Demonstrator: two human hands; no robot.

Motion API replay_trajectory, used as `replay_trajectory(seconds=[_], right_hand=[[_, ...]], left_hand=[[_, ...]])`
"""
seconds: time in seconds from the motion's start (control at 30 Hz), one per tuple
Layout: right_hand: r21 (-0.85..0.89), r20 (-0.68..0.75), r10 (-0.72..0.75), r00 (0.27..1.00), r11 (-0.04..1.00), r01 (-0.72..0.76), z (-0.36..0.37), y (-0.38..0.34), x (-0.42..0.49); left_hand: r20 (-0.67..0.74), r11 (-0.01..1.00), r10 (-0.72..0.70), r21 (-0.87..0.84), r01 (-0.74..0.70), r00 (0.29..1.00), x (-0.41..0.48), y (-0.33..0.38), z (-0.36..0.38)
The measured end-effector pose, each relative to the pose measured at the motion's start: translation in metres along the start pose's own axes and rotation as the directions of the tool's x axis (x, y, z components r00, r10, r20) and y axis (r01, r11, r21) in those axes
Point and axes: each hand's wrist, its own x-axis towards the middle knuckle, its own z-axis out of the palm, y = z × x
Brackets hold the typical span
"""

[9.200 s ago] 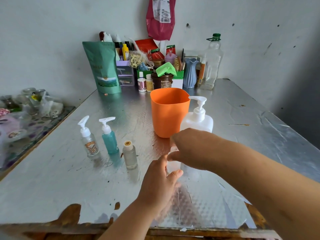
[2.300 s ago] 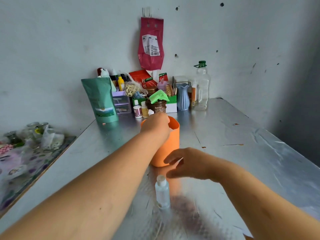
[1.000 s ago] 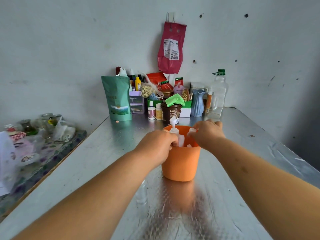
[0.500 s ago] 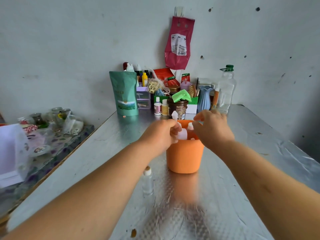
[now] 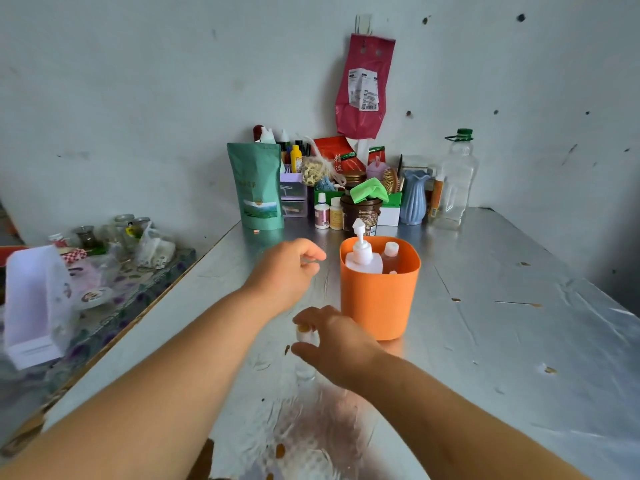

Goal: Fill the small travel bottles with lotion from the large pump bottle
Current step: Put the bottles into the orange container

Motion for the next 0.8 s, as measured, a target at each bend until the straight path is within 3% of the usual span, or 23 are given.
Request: replay_trajectory(seconds=[0.2, 0.3, 0.37, 0.47, 0.57, 0.63, 0.8], right_hand=[[0.097, -0.074, 0.090, 0.993, 0.992, -0.082, -0.013, 0.005, -0.003], [0.160, -0.220, 0.101, 0.970, 0.985, -0.066, -0.042, 0.009, -0.013], [0.206, -0.395, 0.095, 0.914, 0.978, -0.012, -0.067, 0.008, -0.019], [0.247, -0.647, 0.152, 0.748, 0.969, 0.017, -0.103, 0.013, -0.019], [0.211, -0.732, 0.190, 0.655, 0.976, -0.047, -0.127, 0.026, -0.011], [0.196, -0.727, 0.208, 0.654, 0.976, -0.093, -0.138, 0.033, -0.006], [0.129, -0.609, 0.247, 0.754, 0.968, -0.214, -0.137, 0.047, 0.008]], left_hand=[[0.006, 1.000, -0.023, 0.004, 0.022, 1.000, -0.016, -0.013, 0.009], [-0.002, 1.000, -0.022, 0.014, 0.022, 1.000, -0.018, -0.015, 0.015], [0.015, 1.000, -0.004, 0.018, 0.004, 1.000, -0.019, -0.012, 0.018], [0.046, 0.991, 0.083, 0.105, -0.088, 0.995, -0.021, -0.002, 0.025], [0.100, 0.956, 0.201, 0.198, -0.217, 0.974, -0.023, 0.008, 0.030], [0.131, 0.937, 0.240, 0.227, -0.265, 0.962, -0.024, 0.015, 0.032], [0.137, 0.939, 0.227, 0.231, -0.254, 0.964, -0.027, 0.023, 0.036]])
